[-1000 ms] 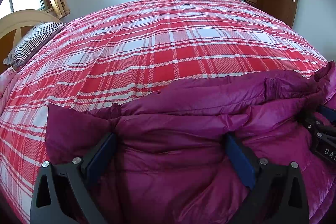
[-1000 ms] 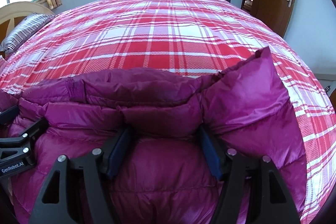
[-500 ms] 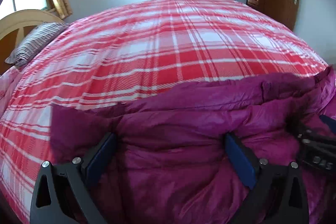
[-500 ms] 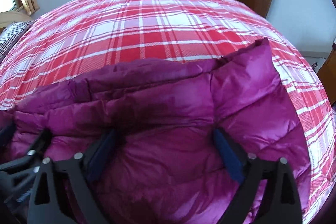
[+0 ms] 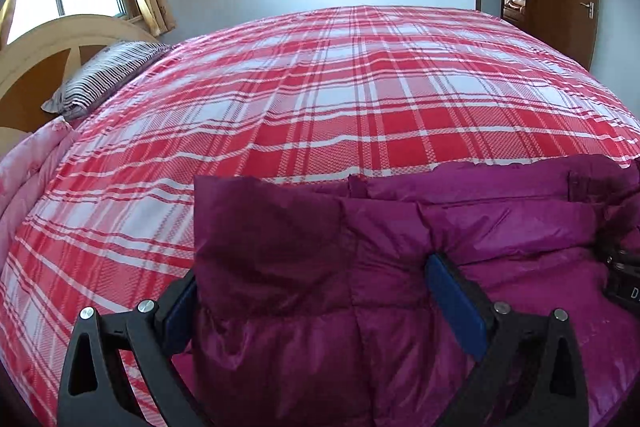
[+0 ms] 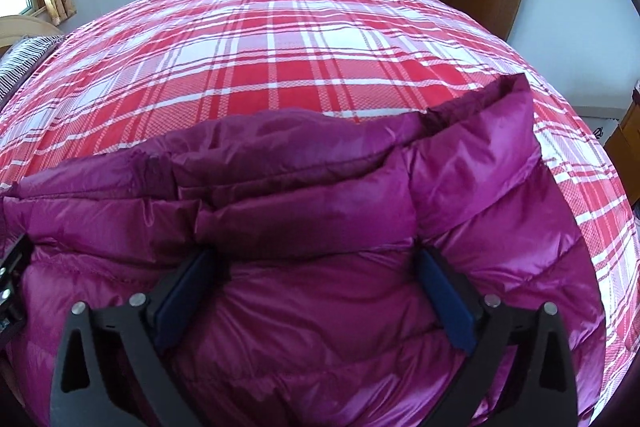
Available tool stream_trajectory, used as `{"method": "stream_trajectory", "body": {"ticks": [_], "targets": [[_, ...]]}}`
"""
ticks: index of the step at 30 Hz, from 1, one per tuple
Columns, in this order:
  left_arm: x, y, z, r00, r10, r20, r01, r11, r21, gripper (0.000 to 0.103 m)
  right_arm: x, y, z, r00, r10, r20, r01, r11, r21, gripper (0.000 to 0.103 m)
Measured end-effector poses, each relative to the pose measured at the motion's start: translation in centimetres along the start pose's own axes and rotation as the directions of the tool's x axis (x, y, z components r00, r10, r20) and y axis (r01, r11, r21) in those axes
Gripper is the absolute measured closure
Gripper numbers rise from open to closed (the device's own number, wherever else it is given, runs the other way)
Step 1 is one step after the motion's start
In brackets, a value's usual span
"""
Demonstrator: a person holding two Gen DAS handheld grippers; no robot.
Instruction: Fold large clothes
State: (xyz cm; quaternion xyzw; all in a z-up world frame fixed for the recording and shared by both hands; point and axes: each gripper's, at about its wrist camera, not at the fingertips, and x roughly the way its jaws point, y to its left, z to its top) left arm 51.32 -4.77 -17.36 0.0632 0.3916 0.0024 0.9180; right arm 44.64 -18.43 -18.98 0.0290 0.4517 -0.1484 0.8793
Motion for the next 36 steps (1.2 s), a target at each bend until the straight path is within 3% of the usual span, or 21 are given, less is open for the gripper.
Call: {"method": "stream_trajectory", "body": {"ticks": [8,16,20,24,26,33,36], "targets": [[1.6,1.5,-0.5,0.991,-0.11,-0.074,0.103,0.991,-0.091,0.001,0.3,0.0,0.2,1.0,0.01,-0.005,-0.01,1.0,-0.001,0.0],[1.4,1.1,-0.6,0.993,-0.097,-0.07,0.091,0.992,-0.082,0.001,0.2,0.0,0.3,1.0,0.016,-0.006,-0.016,1.0,0.001,0.0],[1.3,0.9,-0.6,0.995,-0.081,-0.063,0.077,0.995,-0.071,0.001,-2.1,0.3,0.3,0.999,-0.015,0.043,0.015,1.0,-0.016,0.011],[1.3,1.2,-0.7,0.994,-0.095,-0.06,0.09,0.993,-0.082,0.001,-4.6,2.4,-0.8,0.995,0.025,0.096,-0.018,0.998,-0.066,0.011],[1.3,1.3,-0.7,0.993,-0.101,-0.061,0.095,0.992,-0.088,0.001,-4.1,3.4,-1.7,0.995,-0.013,0.102,0.025,0.993,-0.118,0.01],[1.3,1.6,-0.6,0.99,-0.119,-0.081,0.111,0.988,-0.105,0.001,-2.1,2.5,-1.7,0.998,0.015,0.067,-0.011,0.998,-0.063,0.002],[-1.0,3.9,-1.3,0.984,-0.159,-0.077,0.143,0.974,-0.177,0.001,-2.2,2.6,-1.9,0.997,0.014,0.073,-0.008,0.997,-0.07,0.001]]}}
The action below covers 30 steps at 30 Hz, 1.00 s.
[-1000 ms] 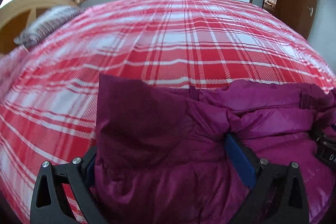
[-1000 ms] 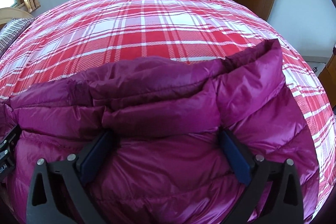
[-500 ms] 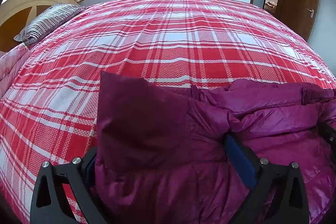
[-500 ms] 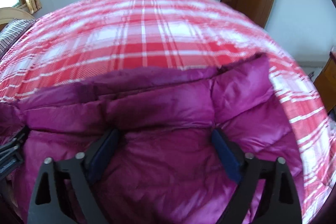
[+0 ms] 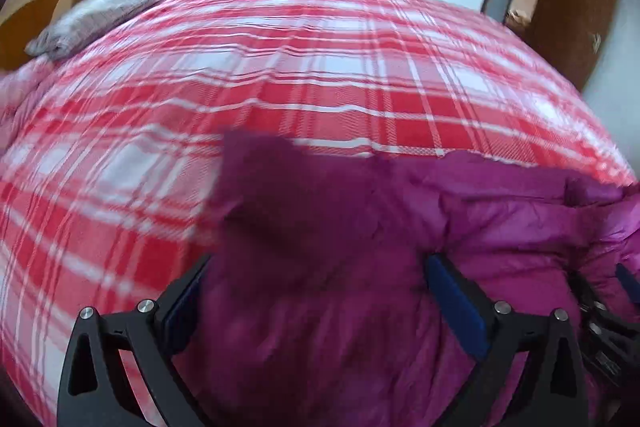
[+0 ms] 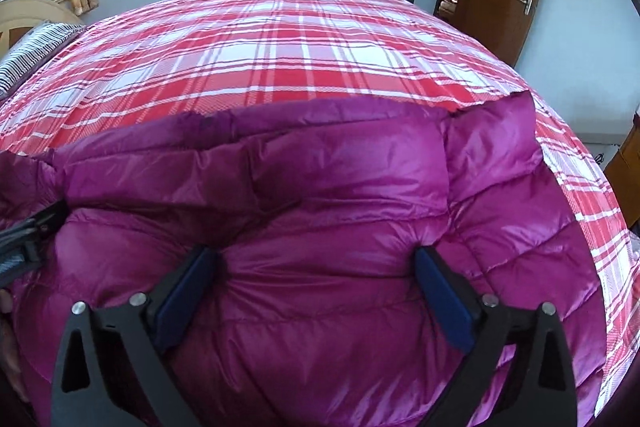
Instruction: Fold large clothes
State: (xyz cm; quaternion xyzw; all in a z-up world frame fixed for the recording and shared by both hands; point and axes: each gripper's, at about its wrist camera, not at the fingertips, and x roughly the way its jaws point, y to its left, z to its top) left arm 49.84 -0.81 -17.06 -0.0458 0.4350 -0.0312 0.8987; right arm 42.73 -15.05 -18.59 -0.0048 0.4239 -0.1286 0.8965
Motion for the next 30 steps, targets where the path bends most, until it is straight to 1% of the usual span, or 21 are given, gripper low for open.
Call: {"method": "stream_trajectory", "body": {"ticks": [3,7,8,9,10,12,14,15,17,18,19,20,21,22,23,24,25,26,27,28,30], "targets": [[-4.1,2.8,-1.5,0.997,-0.045,0.057,0.048,0.998,-0.052,0.001,0.0,-0.6,-0.1,1.0,0.031,0.0,-0.031,0.999,0.016,0.0],[-8.5,6.5,-5.9,0.991,-0.126,0.045,0.13,0.986,-0.103,0.001,-0.1,-0.9,0.1,0.997,0.075,-0.01,-0.075,0.997,0.023,0.0],[-8.9,6.9,-6.8,0.991,-0.131,0.034,0.134,0.985,-0.111,0.001,-0.3,-1.0,0.1,0.995,0.097,-0.009,-0.097,0.995,0.02,0.0],[-9.9,7.6,-8.2,0.987,-0.156,0.031,0.159,0.98,-0.122,0.001,-1.1,-1.4,0.2,0.99,0.138,-0.004,-0.137,0.99,0.011,0.002],[-10.4,7.8,-9.0,0.985,-0.169,0.038,0.173,0.977,-0.127,0.001,-2.0,-1.7,0.2,0.987,0.158,0.01,-0.158,0.988,0.0,0.005],[-11.3,8.1,-10.8,0.979,-0.2,0.043,0.204,0.969,-0.14,0.001,-4.7,-2.4,-0.2,0.98,0.188,0.068,-0.186,0.982,-0.037,0.006],[-11.8,7.7,-11.9,0.965,-0.255,0.055,0.261,0.954,-0.15,0.001,-7.3,-2.9,-1.1,0.972,0.202,0.122,-0.191,0.977,-0.097,0.006],[-11.8,7.2,-12.5,0.961,-0.272,0.055,0.277,0.95,-0.145,0.001,-8.2,-3.1,-1.8,0.969,0.213,0.125,-0.197,0.971,-0.133,0.008],[-11.4,6.4,-13.0,0.955,-0.293,0.043,0.296,0.947,-0.123,0.001,-8.8,-3.5,-3.5,0.967,0.24,0.091,-0.22,0.958,-0.184,0.021],[-11.0,5.9,-13.2,0.958,-0.285,0.031,0.287,0.951,-0.113,0.003,-8.5,-3.5,-4.1,0.969,0.24,0.063,-0.223,0.953,-0.206,0.031],[-10.7,5.7,-13.3,0.959,-0.284,0.025,0.284,0.952,-0.111,0.011,-8.0,-3.5,-4.7,0.972,0.232,0.032,-0.219,0.949,-0.227,0.039],[-10.4,5.4,-13.4,0.959,-0.283,0.02,0.284,0.953,-0.108,0.016,-7.5,-3.5,-5.5,0.974,0.226,0.019,-0.215,0.945,-0.245,0.039],[-10.3,5.2,-13.4,0.963,-0.268,0.027,0.27,0.958,-0.101,0.018,-7.3,-3.7,-5.8,0.973,0.229,0.031,-0.214,0.945,-0.247,0.039],[-10.3,5.0,-13.3,0.964,-0.264,0.036,0.266,0.959,-0.096,0.023,-7.0,-4.0,-6.1,0.971,0.235,0.041,-0.219,0.946,-0.238,0.038],[-10.0,5.0,-13.2,0.961,-0.273,0.04,0.276,0.956,-0.1,0.033,-6.7,-4.1,-6.2,0.97,0.24,0.036,-0.225,0.947,-0.23,0.038],[-9.8,5.2,-13.1,0.96,-0.278,0.039,0.28,0.953,-0.112,0.037,-6.5,-4.1,-6.3,0.971,0.238,0.035,-0.224,0.947,-0.23,0.035],[-9.6,5.4,-13.0,0.956,-0.291,0.043,0.295,0.947,-0.127,0.053,-6.3,-3.8,-6.5,0.973,0.226,0.038,-0.21,0.947,-0.242,0.03],[-9.4,5.5,-12.9,0.947,-0.317,0.043,0.32,0.937,-0.141,0.074,-6.0,-3.6,-6.6,0.976,0.212,0.043,-0.195,0.948,-0.25,0.029],[-9.2,5.7,-12.8,0.934,-0.355,0.036,0.356,0.921,-0.159,0.078,-5.7,-3.5,-6.6,0.976,0.212,0.049,-0.194,0.95,-0.244,0.028],[-9.1,5.9,-12.7,0.927,-0.374,0.039,0.375,0.91,-0.179,0.083,-5.5,-3.6,-6.6,0.974,0.221,0.05,-0.204,0.951,-0.231,0.028],[-9.7,5.9,-12.7,0.92,-0.386,0.063,0.391,0.901,-0.188,0.088,-5.3,-3.9,-6.5,0.97,0.238,0.042,-0.224,0.951,-0.212,0.028]]}}
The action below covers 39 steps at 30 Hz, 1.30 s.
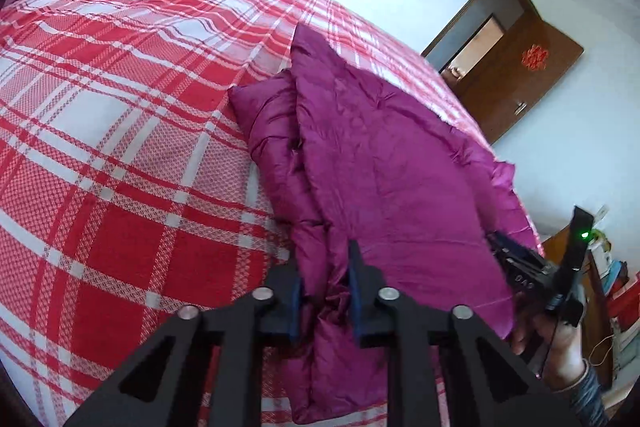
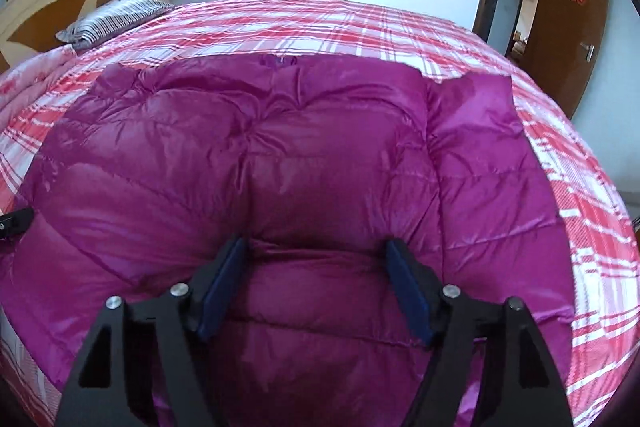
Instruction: Fold large clothes
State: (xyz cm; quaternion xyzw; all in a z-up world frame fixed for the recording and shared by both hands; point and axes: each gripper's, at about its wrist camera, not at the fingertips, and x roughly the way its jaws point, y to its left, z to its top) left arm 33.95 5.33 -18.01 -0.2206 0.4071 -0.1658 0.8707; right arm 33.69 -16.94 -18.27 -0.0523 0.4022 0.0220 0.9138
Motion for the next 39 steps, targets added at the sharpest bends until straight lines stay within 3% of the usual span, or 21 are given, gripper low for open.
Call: {"method": "stream_trajectory", "body": {"ticks": [8,14,20,25,31,35,39], "targets": [[-4.6,-4.5,1.4,0.986,-0.12,0.116,0.116,0.992,0.047,0.091,-0.2,0.4,-0.1,1.0,-0.012,-0.011,0.012,1.0,-0.007,0.028],[-7.1,-10.7,2.6,0.962,-0.224,0.158,0.195,0.964,0.179,0.091,-0.5,0.0,-0.3,1.0,0.014,-0.009,-0.014,1.0,-0.005,0.026],[-6.0,-18.2,2.5,0.954,-0.28,0.11,0.228,0.913,0.339,0.091,-0.4,0.7,-0.2,1.0,-0.004,-0.031,0.002,0.999,-0.051,0.025],[-2.8,-22.9,2.4,0.958,-0.282,0.056,0.232,0.874,0.426,0.091,-2.2,-1.6,-0.6,0.993,0.121,-0.01,-0.12,0.992,0.035,0.025],[2.3,-26.8,-0.2,0.962,-0.271,-0.036,0.252,0.829,0.499,0.091,-7.5,-9.6,-2.9,0.963,0.248,0.109,-0.268,0.926,0.266,0.02],[5.3,-28.7,-2.9,0.968,-0.237,-0.08,0.243,0.808,0.538,0.091,-10.0,-16.0,-3.9,0.948,0.227,0.224,-0.306,0.845,0.439,0.02],[7.9,-30.2,-5.3,0.976,-0.195,-0.1,0.216,0.777,0.591,0.091,-11.5,-19.7,-4.1,0.93,0.206,0.303,-0.342,0.785,0.516,0.021]]}}
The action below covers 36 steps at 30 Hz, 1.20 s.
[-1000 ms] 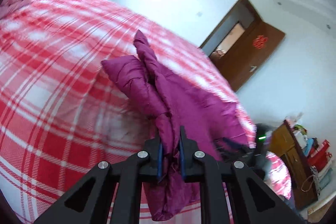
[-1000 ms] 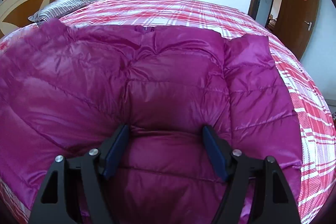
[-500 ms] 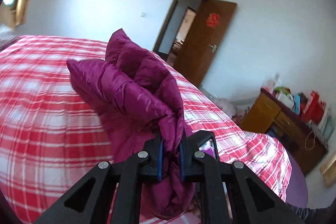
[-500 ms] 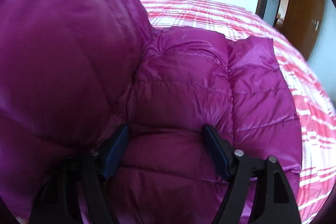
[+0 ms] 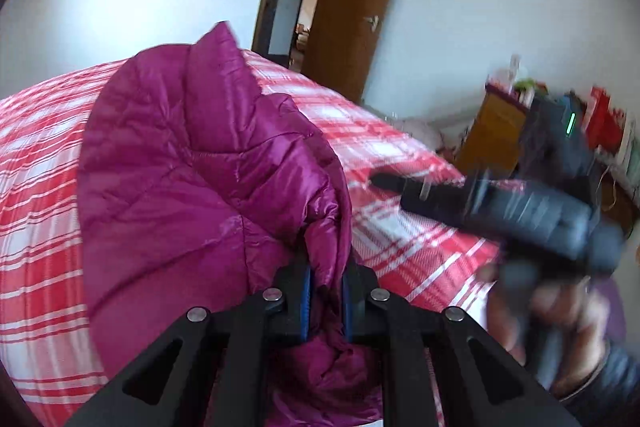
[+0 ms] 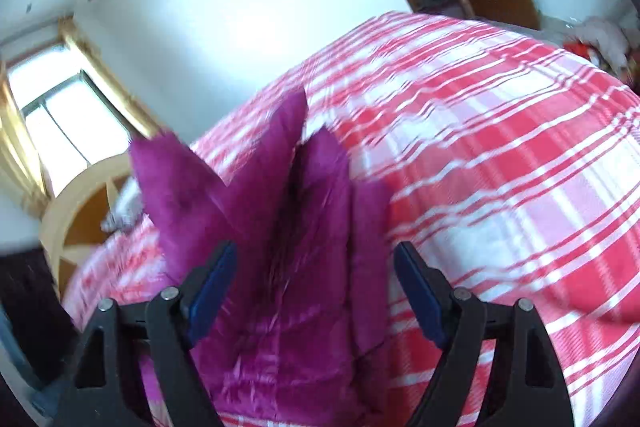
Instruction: Fold large clothes
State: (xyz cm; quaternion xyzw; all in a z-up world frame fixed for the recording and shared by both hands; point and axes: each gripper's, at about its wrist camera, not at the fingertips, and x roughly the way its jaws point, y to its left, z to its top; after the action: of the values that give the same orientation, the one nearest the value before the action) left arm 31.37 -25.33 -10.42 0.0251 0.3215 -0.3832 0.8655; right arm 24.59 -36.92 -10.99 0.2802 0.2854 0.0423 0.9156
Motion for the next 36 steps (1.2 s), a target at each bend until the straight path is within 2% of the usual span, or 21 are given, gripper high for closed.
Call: {"method": "stream_trajectory", "body": {"ticks": [3,5,8,10,12,13,15,16,18,19,20,22,24,26,28,30,31,32,33,34,36], "targets": [[2.1,-1.3,-1.0,0.999,0.036,-0.012,-0.036,0.998,0.055,0.091,-0.2,0.3,1.7,0.999,0.051,0.0,-0.051,0.999,-0.002,0.031],[3.0,-1.9,-1.1,0.998,0.06,-0.007,-0.059,0.995,0.085,0.091,0.5,0.9,2.9,0.997,0.077,-0.029,-0.078,0.997,-0.02,0.031],[3.5,-2.4,-1.7,0.997,0.081,0.011,-0.081,0.988,0.135,0.09,1.8,1.9,3.7,0.984,0.133,-0.117,-0.142,0.988,-0.067,0.031],[3.2,-2.4,-2.0,0.996,0.083,0.015,-0.085,0.986,0.144,0.09,3.5,2.9,4.1,0.973,0.141,-0.185,-0.163,0.981,-0.108,0.031],[2.5,-2.0,-2.3,0.996,0.085,0.025,-0.087,0.985,0.148,0.088,5.1,3.4,4.2,0.962,0.123,-0.244,-0.158,0.979,-0.13,0.037],[2.7,-2.2,-1.9,0.996,0.085,0.023,-0.087,0.985,0.152,0.087,6.0,3.5,4.1,0.957,0.096,-0.272,-0.138,0.981,-0.139,0.049],[1.5,-2.3,-1.9,0.996,0.087,0.008,-0.088,0.984,0.156,0.084,7.8,3.3,4.1,0.951,0.01,-0.31,-0.067,0.983,-0.172,0.065],[0.7,-2.2,-1.9,0.997,0.08,0.008,-0.08,0.985,0.153,0.083,8.3,2.9,4.1,0.95,-0.031,-0.312,-0.026,0.984,-0.178,0.067],[-1.9,-2.1,-2.0,0.998,0.064,0.027,-0.067,0.986,0.152,0.078,8.4,2.0,3.8,0.946,-0.029,-0.324,-0.019,0.99,-0.143,0.067],[-3.4,-2.0,-2.2,0.998,0.047,0.044,-0.054,0.987,0.154,0.065,8.1,1.8,3.7,0.947,-0.019,-0.321,-0.025,0.991,-0.132,0.067],[-4.5,-1.9,-2.3,0.997,0.041,0.065,-0.05,0.986,0.156,0.041,7.7,1.7,3.6,0.95,-0.024,-0.311,-0.02,0.99,-0.136,0.067],[-8.3,-1.1,-2.6,0.984,0.067,0.165,-0.092,0.984,0.15,0.021,7.0,1.4,3.4,0.954,-0.034,-0.297,-0.008,0.99,-0.141,0.067],[-10.7,0.1,-2.4,0.964,0.089,0.249,-0.127,0.982,0.142,0.019,7.0,1.1,3.5,0.956,-0.044,-0.289,0.004,0.99,-0.138,0.067],[-10.9,1.5,-1.8,0.954,0.158,0.254,-0.196,0.971,0.135,0.014,7.4,0.8,3.9,0.959,-0.059,-0.276,0.018,0.989,-0.147,0.065],[-8.9,3.9,-1.4,0.949,0.245,0.199,-0.27,0.957,0.109,0.014,7.0,0.5,4.1,0.964,-0.072,-0.257,0.038,0.99,-0.133,0.054],[-5.5,5.8,-1.5,0.954,0.284,0.093,-0.292,0.953,0.08,0.014,6.3,0.6,4.4,0.967,-0.115,-0.227,0.088,0.988,-0.124,0.052],[-4.4,6.0,-2.0,0.956,0.284,0.067,-0.289,0.955,0.073,0.014,5.6,1.0,4.4,0.967,-0.156,-0.2,0.13,0.982,-0.137,0.051],[-3.5,6.5,-2.5,0.96,0.275,0.051,-0.278,0.959,0.058,0.014,4.8,1.9,4.5,0.965,-0.21,-0.159,0.186,0.971,-0.151,0.051],[-3.3,6.8,-3.0,0.954,0.293,0.061,-0.295,0.955,0.039,0.014,3.9,2.9,4.7,0.962,-0.25,-0.113,0.233,0.961,-0.148,0.05],[-3.4,6.7,-3.1,0.951,0.302,0.072,-0.305,0.952,0.033,0.014,3.1,3.8,4.9,0.962,-0.263,-0.075,0.252,0.958,-0.139,0.05],[-3.8,6.4,-3.2,0.946,0.314,0.086,-0.319,0.947,0.047,0.014,1.2,6.4,5.5,0.972,-0.235,0.02,0.236,0.964,-0.123,0.048]]}}
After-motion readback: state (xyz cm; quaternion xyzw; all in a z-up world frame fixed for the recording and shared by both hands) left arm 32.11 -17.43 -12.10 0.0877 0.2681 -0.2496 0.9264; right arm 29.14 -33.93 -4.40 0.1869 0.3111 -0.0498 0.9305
